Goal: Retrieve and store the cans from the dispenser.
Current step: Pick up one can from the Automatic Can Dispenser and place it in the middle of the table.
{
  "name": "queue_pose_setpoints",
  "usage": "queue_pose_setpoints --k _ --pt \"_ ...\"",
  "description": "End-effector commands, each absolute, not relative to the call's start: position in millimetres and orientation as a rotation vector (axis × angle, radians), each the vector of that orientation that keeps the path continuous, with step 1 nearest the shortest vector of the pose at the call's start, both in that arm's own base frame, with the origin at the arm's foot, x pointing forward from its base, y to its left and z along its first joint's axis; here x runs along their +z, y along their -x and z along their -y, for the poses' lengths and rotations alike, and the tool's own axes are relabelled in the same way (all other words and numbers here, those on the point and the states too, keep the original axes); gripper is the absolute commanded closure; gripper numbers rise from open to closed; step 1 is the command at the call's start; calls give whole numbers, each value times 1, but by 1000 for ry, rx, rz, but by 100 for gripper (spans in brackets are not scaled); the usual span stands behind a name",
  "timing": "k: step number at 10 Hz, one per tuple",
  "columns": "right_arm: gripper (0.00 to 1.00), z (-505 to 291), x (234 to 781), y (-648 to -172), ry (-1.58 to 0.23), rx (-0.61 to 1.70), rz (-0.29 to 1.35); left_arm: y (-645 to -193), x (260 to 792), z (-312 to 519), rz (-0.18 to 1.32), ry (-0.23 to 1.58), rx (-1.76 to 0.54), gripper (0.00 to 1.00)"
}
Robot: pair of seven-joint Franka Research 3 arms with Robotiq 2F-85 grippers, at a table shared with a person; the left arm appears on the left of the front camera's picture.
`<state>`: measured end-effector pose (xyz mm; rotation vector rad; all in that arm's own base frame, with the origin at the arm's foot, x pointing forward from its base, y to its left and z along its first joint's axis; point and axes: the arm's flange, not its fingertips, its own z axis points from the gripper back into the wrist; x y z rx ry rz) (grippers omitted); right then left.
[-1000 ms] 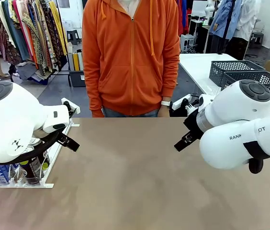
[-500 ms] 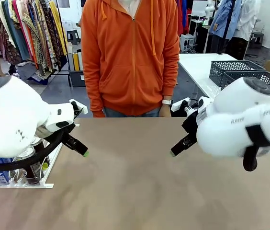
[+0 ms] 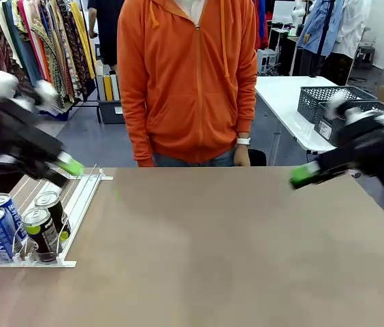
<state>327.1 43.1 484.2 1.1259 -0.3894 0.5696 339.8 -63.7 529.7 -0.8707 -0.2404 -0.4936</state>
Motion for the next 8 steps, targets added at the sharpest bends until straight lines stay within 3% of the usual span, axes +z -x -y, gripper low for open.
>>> queue_pose_setpoints --k 1,2,5,6,7,8 --pt "0 30 461 -306 -1310 402 561 -336 530 -22 400 1069 -326 0" --pt "0 64 449 -293 -1382 287 683 -325 519 -73 478 1182 -219 0" --pt "0 112 417 -274 -1463 93 846 -293 469 -168 658 1323 107 0" --pt "0 112 412 -276 -1459 94 859 -283 456 -185 700 1321 188 0" --pt "0 158 446 -298 -1452 92 801 -283 447 -189 701 1288 237 0" --pt "0 158 446 -298 -1452 92 801 -276 464 -192 649 1299 165 0"
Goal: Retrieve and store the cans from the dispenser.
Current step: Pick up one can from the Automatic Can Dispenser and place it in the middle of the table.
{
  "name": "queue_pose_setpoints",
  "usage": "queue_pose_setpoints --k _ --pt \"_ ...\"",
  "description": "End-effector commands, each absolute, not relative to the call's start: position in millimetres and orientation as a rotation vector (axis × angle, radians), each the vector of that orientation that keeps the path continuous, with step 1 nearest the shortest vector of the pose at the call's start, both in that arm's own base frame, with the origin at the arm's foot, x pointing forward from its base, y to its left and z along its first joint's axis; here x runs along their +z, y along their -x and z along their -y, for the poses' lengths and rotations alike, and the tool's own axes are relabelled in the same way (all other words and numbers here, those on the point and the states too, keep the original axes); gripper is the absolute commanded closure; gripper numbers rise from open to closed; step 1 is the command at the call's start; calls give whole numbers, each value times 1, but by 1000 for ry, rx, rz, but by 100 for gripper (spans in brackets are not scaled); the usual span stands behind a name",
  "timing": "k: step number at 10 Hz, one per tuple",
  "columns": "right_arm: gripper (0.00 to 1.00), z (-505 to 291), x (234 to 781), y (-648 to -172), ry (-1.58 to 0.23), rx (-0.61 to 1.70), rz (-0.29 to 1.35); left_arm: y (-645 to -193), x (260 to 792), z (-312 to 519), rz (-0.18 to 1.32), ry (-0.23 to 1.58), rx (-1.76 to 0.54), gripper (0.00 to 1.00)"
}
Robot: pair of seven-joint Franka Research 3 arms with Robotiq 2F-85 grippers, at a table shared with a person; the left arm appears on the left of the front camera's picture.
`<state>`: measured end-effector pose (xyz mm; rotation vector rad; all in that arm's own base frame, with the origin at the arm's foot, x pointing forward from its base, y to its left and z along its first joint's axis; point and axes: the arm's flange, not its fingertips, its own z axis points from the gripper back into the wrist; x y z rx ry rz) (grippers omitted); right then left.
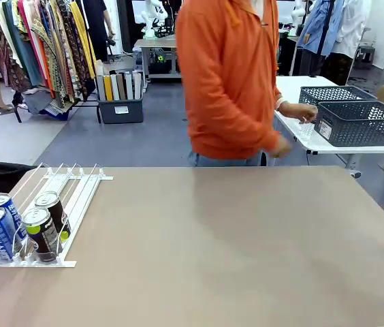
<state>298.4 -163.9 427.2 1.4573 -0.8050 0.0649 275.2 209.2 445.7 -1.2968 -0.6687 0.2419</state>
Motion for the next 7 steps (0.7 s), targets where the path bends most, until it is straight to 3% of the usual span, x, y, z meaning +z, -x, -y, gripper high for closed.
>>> queue_pose_setpoints --k 1,6,7 --pt "0 158 446 -298 -1452 92 801 -276 464 -192 649 1299 165 0" --pt "0 158 446 -298 -1452 92 801 -278 463 -190 632 1287 164 0" --pt "0 158 446 -298 -1452 92 801 -279 474 -180 556 1172 132 0"
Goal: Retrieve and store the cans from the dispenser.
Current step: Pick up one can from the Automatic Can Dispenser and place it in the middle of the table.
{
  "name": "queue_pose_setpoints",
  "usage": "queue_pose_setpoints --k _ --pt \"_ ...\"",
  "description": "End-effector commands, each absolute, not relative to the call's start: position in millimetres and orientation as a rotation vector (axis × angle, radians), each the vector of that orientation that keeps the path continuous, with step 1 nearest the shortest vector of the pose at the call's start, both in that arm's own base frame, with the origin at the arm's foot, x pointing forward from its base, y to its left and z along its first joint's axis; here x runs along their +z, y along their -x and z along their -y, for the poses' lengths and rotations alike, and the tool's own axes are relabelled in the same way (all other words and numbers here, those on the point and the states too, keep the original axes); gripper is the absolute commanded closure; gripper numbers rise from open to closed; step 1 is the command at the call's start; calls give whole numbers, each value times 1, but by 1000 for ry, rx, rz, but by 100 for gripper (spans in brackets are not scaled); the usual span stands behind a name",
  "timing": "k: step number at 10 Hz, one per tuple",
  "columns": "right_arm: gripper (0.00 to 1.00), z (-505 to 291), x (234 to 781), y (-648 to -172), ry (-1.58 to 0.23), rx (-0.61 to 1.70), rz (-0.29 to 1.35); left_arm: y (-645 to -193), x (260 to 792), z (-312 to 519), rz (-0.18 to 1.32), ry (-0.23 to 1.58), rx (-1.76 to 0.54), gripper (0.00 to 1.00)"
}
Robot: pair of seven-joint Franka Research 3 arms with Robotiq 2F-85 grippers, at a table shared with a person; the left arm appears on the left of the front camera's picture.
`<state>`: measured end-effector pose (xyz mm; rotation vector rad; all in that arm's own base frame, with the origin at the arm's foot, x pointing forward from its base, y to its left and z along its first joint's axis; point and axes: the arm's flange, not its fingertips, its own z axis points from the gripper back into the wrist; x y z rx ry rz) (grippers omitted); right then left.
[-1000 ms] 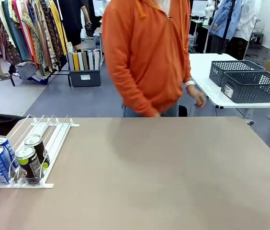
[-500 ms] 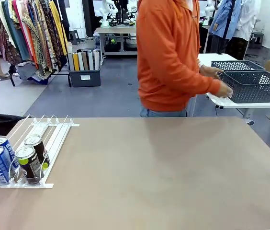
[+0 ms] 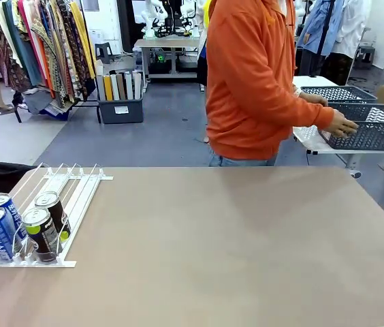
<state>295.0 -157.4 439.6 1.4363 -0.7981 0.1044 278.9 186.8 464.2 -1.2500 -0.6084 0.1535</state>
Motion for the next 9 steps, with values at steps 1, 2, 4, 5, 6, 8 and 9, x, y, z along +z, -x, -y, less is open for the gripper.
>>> queue_pose_setpoints --k 1,2,4,5,6,8,9 --pt "0 158 446 -298 -1452 92 801 -283 491 -166 472 1002 135 0" --pt "0 158 446 -298 -1452 92 801 -287 505 -147 374 786 66 0" --pt "0 158 446 -298 -1452 92 801 -294 521 -107 205 446 -31 0" --pt "0 158 446 -298 -1452 92 801 -298 523 -91 154 313 -79 0" --pt "0 158 446 -298 -1452 92 801 -303 524 -78 132 219 -69 0" --pt "0 158 446 -298 -1452 92 801 -314 530 -57 176 173 -71 0" --pt "0 158 446 -298 -1452 92 801 -303 525 -66 182 254 -38 0"
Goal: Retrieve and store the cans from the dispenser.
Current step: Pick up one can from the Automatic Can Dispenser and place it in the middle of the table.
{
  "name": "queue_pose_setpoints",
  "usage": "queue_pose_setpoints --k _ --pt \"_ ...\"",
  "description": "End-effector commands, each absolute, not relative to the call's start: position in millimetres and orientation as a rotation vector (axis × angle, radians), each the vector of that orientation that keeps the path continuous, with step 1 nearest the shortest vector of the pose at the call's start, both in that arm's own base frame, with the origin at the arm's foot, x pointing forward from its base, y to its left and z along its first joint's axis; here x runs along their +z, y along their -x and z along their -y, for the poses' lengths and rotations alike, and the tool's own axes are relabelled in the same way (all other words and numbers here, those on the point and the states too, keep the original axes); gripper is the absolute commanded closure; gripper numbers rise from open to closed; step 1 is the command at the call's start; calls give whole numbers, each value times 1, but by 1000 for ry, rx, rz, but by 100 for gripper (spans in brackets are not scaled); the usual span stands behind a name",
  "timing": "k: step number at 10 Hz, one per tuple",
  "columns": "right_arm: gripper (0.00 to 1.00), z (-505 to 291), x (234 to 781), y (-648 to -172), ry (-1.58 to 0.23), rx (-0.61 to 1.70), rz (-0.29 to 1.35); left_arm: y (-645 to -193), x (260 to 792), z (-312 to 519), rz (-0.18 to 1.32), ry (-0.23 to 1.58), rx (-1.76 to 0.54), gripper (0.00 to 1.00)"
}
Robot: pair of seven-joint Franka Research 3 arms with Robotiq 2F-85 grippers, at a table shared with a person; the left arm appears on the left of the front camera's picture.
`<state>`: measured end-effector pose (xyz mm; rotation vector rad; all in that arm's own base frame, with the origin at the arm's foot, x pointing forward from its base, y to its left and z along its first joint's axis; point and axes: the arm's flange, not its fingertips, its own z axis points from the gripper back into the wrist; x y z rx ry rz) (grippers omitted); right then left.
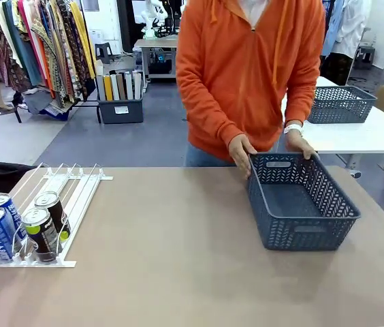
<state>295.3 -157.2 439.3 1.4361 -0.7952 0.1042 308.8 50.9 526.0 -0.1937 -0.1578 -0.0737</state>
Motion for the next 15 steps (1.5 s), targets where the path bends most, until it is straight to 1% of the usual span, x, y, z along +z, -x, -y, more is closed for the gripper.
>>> queue_pose_setpoints --k 1,4,6,8,10,12,13,15 --pt "0 158 446 -298 -1452 92 801 -303 525 -66 182 254 -38 0" --pt "0 158 446 -298 -1452 92 801 -307 526 -62 169 247 -60 0" --pt "0 158 446 -298 -1452 92 801 -332 499 -48 144 215 -15 0" --pt "0 158 446 -298 -1452 92 801 -355 466 -48 129 155 148 0" --pt "0 158 446 -298 -1452 92 801 -367 442 -44 146 154 183 0" --pt "0 158 446 -298 -1452 92 801 -378 423 -39 108 147 170 0" --pt "0 158 446 -298 -1452 92 801 -383 412 -40 89 109 197 0" --pt "0 158 446 -298 -1452 92 801 -384 406 -41 76 85 197 0"
